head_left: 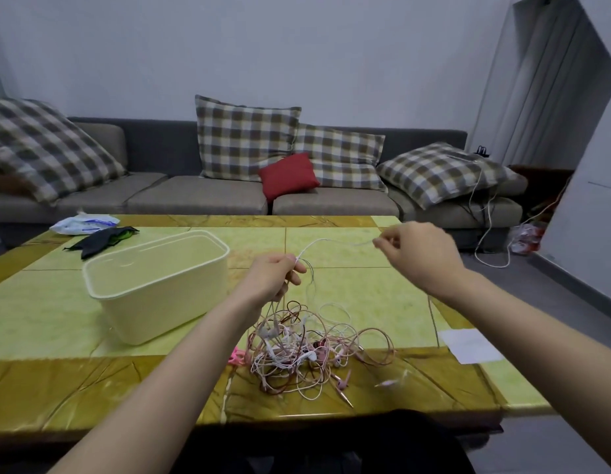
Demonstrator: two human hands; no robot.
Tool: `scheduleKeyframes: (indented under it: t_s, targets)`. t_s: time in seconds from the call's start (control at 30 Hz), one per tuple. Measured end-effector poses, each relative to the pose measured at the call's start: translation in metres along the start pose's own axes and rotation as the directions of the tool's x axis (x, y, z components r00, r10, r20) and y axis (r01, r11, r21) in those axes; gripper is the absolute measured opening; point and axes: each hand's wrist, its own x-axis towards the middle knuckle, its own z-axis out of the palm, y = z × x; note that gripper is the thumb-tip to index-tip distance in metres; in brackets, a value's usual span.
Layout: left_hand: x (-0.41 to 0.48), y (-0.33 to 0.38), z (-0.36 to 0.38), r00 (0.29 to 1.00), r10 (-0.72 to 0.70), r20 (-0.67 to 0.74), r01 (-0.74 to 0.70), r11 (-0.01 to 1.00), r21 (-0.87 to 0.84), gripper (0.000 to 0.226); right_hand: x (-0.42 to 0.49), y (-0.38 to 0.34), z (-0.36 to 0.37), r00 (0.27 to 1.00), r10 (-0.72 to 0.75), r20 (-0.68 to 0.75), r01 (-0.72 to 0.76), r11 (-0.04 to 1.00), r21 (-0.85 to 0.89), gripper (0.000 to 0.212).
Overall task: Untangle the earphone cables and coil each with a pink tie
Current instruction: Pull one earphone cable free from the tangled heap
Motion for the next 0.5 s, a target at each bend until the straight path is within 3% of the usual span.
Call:
scheduleKeyframes:
  t_s: [0.1,0.17,0.23,0.33,0.4,0.5]
  targets:
    - [0.006,0.004,0.011,1.0,0.016,0.002,-0.016,0.999,0.03,0.03,0.014,0.004,-0.014,0.987,-0.013,-0.161,0.012,1.0,-0.01,0.031]
    - [0.01,0.004,0.017,0.999,0.043,-0.024,-0.041,0.995,0.095,0.03,0.018,0.004,-0.019,0.982,-0.032,-0.186,0.032,0.999,-0.002,0.03]
    - [0.013,0.002,0.021,0.998,0.06,-0.038,-0.053,0.987,0.151,0.031,0.016,0.006,-0.014,0.997,-0.026,-0.074,0.021,0.997,-0.074,0.031]
    - [0.013,-0.003,0.024,0.997,0.077,-0.011,-0.071,0.958,0.276,0.034,0.005,0.007,0.007,0.964,0.056,0.258,-0.008,0.984,-0.18,0.033]
    - [0.013,-0.009,0.025,0.994,0.113,0.003,-0.104,0.901,0.421,0.034,-0.005,0.002,0.022,0.908,0.055,0.415,-0.041,0.998,-0.041,0.042]
    - [0.013,-0.015,0.027,0.987,0.158,0.033,-0.15,0.826,0.544,0.033,-0.017,-0.021,0.035,0.908,-0.086,0.409,-0.037,0.958,0.283,0.051]
